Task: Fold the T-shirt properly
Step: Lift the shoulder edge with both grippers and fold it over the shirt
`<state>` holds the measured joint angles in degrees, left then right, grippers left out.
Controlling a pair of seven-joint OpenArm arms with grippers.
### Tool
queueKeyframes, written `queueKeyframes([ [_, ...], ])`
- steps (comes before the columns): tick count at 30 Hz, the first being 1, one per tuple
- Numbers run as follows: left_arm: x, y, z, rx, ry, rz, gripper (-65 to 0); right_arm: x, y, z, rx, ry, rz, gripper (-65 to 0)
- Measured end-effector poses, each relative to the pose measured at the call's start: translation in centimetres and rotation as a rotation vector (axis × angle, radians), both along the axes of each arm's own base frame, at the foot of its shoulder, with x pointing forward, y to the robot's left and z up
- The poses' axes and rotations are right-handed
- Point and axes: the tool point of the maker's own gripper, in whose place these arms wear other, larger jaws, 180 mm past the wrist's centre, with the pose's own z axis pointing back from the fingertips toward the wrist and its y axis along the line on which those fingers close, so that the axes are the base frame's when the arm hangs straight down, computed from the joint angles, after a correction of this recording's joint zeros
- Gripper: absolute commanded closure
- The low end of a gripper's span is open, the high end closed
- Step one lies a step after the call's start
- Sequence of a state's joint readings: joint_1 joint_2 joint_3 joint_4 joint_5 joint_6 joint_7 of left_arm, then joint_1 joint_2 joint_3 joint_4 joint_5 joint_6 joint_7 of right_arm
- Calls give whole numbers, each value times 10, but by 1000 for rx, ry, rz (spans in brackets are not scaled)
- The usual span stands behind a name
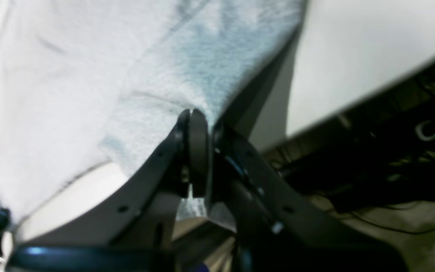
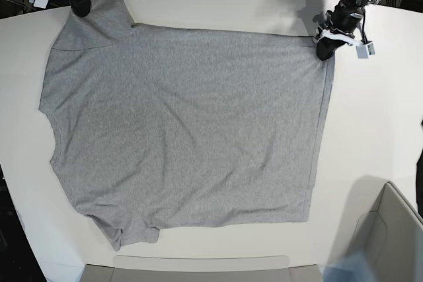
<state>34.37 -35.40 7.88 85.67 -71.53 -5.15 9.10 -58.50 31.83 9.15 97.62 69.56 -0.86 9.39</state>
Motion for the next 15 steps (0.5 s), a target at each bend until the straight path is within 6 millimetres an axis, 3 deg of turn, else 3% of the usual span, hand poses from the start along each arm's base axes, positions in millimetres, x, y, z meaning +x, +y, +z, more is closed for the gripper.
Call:
queueKeyframes([
  [10, -51, 25, 6, 47, 31, -36, 0, -18, 5, -4, -40, 11, -29, 0],
  [15, -54, 25, 7, 71, 36, -58, 0, -14, 3, 9, -82, -31, -39, 0],
])
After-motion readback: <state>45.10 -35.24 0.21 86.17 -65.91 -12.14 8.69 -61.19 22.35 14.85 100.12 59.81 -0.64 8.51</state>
